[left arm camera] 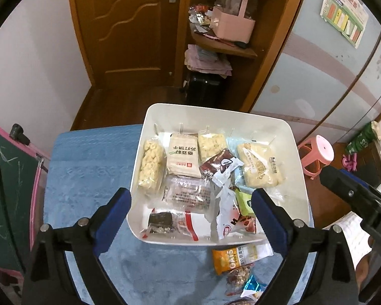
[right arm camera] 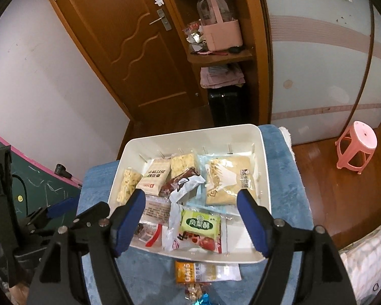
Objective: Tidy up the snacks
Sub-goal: 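Withdraw both tools from the tray toward the remaining snacks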
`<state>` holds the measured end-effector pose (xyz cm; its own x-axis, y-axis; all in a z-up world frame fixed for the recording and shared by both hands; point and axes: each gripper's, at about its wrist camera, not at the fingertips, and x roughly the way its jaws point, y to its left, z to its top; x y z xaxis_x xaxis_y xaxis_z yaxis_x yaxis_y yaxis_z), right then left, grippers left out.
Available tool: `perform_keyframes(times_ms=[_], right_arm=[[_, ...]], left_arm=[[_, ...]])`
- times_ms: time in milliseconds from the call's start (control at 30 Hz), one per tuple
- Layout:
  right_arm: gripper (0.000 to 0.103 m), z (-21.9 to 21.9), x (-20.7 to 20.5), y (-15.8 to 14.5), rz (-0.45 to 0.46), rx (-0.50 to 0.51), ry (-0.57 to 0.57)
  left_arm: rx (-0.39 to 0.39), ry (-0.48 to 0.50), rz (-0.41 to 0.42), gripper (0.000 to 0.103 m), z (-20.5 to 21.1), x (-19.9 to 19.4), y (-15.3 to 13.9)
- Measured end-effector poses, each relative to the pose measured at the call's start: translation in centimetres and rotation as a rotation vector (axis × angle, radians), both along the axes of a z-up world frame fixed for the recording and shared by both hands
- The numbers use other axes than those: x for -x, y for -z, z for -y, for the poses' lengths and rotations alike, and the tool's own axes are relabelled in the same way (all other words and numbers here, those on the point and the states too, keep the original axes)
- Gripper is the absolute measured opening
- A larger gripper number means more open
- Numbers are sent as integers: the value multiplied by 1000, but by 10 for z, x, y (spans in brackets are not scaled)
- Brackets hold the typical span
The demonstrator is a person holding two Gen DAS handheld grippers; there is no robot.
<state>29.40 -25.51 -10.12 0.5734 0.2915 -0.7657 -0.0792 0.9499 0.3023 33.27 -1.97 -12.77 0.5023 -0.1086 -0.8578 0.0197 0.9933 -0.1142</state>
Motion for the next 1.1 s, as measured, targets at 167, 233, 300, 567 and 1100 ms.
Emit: perform_keyframes(times_ms=[167,233,300,567,1100], right_arm=[[75,7,17,-9,14,3,-5],[75,9,26,-14,25,8,-10],[75,11,34,-18,34,14,-14],[75,25,79,-41,83,27,-25],[75,37,152,-43,134,104,-72]], left_arm=[[-12,-1,27,96,5,20,-12],[-20,-2,37,96,10,30,-18],[-22,-1,47,96,13,39,-23],[-35,-1,101,97,26,89,-48],[-71,18,213,103,50,178,-66]])
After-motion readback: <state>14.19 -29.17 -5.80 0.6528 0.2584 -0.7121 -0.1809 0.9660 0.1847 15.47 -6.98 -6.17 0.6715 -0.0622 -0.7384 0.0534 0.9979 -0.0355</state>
